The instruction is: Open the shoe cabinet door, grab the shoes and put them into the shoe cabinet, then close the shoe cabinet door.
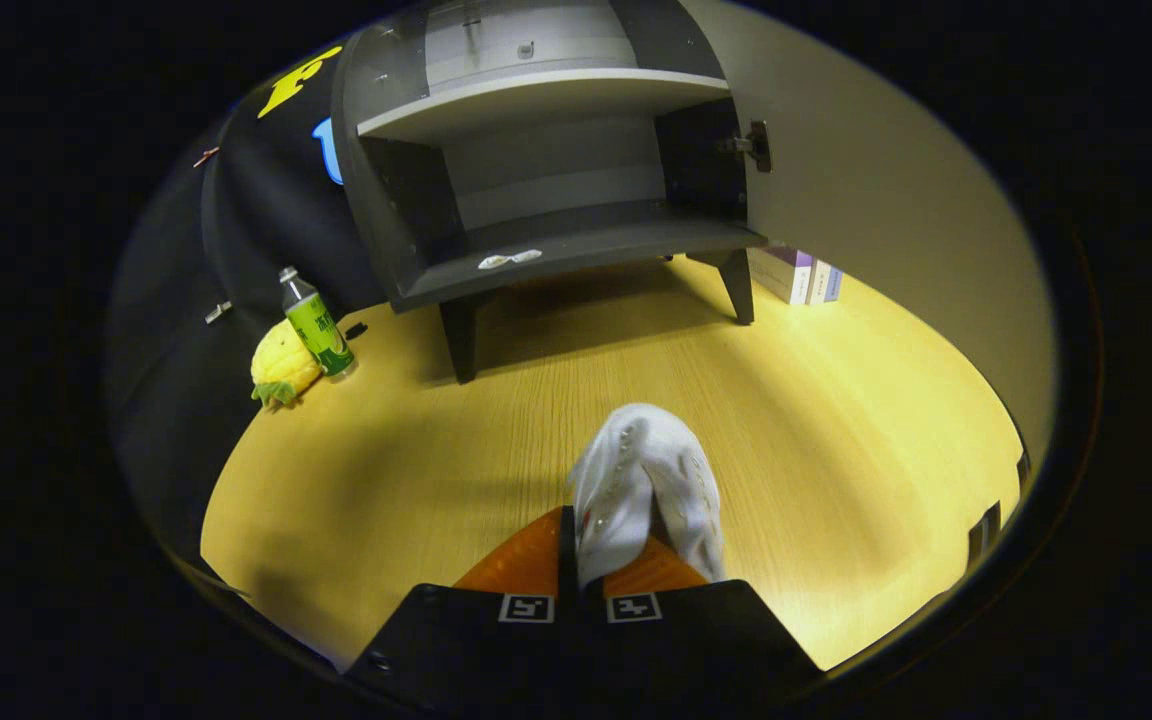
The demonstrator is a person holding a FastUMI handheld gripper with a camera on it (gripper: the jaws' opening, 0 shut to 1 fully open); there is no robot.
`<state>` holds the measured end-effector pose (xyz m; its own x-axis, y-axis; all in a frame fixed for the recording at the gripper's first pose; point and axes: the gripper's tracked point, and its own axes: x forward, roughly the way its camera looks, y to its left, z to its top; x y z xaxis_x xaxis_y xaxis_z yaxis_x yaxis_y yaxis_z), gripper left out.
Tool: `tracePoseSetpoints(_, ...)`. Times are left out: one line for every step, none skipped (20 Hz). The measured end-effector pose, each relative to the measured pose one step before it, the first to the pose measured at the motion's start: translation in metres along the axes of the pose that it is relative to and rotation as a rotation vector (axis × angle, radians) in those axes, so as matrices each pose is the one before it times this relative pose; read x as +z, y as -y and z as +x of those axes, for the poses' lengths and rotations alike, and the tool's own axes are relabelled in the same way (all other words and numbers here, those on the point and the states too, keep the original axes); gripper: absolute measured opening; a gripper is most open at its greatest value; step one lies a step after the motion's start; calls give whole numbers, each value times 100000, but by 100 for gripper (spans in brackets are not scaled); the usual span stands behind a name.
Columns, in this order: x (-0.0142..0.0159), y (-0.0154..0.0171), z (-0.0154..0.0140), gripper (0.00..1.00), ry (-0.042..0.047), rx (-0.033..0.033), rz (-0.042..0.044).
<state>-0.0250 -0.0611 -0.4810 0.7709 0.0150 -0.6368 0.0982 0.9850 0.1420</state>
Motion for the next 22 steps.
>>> tracePoseSetpoints(1232,183,-717,4,434,-565,249)
tracePoseSetpoints(1370,66,-793,4,932,-601,214)
tracePoseSetpoints(1739,-98,-979,4,1675,-622,-33)
tracePoseSetpoints(1946,-419,-1087,4,2594,-155,-461)
tracePoseSetpoints(1985,-630,-898,4,2687,445,-909)
tracePoseSetpoints(2110,-801,-951,4,2739,1010,-1354)
tracePoseSetpoints(2191,-787,-756,4,2976,699,-1361)
tracePoseSetpoints(1985,-742,-711,4,2455,542,-1467)
tracePoseSetpoints(2058,-590,-620,4,2801,480,-1183)
tracePoseSetpoints(1919,-435,-489,4,2568,356,-1096)
tracePoseSetpoints(1993,-369,-100,4,2026,-40,-1044)
tracePoseSetpoints(1748,-224,153,4,2206,201,-815)
tracePoseSetpoints(1571,-279,442,4,2027,374,-772)
tracePoseSetpoints(1501,-175,404,4,1666,471,-974)
tracePoseSetpoints(1384,-63,621,4,1586,452,-886)
tracePoseSetpoints(1668,94,742,4,1998,147,-725)
tracePoseSetpoints(1538,218,778,4,1822,-227,-617)
tracePoseSetpoints(1515,235,801,4,2176,-210,-323)
tracePoseSetpoints(1488,194,1041,4,2237,7,-380)
tracePoseSetpoints(1085,151,1074,4,1331,212,-512)
tracePoseSetpoints(1104,282,1309,4,1111,163,-916)
tracePoseSetpoints(793,389,1398,4,-35,-291,-1070)
